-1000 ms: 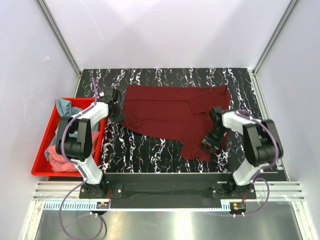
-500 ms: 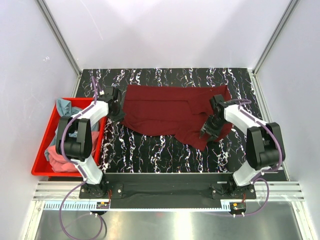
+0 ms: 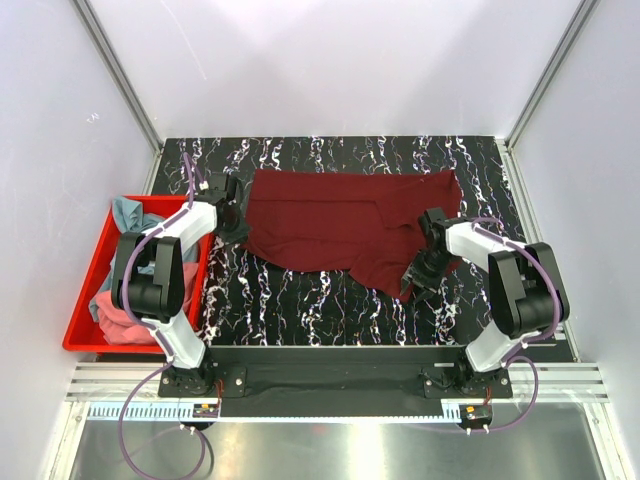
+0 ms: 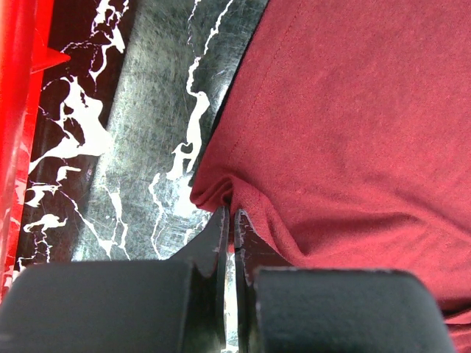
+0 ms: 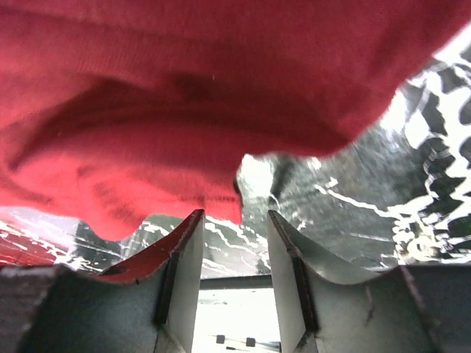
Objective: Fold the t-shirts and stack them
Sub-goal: Fold the tshirt
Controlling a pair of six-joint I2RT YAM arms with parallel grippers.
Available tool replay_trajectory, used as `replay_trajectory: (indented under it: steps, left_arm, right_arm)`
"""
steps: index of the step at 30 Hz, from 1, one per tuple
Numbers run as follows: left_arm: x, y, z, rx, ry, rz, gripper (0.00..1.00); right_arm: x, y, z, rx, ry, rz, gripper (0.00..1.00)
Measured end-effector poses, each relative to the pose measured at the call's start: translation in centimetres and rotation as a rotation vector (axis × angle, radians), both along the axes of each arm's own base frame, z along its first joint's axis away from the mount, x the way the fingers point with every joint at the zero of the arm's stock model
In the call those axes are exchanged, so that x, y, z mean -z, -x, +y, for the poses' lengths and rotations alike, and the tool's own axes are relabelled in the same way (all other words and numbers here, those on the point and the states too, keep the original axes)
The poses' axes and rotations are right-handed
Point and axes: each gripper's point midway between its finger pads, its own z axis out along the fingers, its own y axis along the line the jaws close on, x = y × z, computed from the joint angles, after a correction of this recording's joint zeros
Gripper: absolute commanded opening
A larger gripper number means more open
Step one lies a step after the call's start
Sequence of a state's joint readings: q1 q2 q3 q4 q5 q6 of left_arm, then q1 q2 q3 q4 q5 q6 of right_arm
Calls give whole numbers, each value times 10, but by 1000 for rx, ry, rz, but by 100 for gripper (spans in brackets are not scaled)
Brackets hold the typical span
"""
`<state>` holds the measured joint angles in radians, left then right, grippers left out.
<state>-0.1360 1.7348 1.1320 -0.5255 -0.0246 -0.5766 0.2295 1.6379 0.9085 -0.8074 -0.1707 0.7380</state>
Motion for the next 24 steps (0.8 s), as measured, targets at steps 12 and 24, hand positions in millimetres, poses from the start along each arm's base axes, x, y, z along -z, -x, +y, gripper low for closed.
replay_trajectory:
  steps: [12, 24]
  left_arm:
    - [-1, 1, -4, 9, 20, 2, 0]
    - [1, 2, -4, 10, 21, 5, 0]
  right_arm:
    - [7, 4, 12, 32, -59, 35, 36]
    - [7, 4, 13, 41, -50, 39, 43]
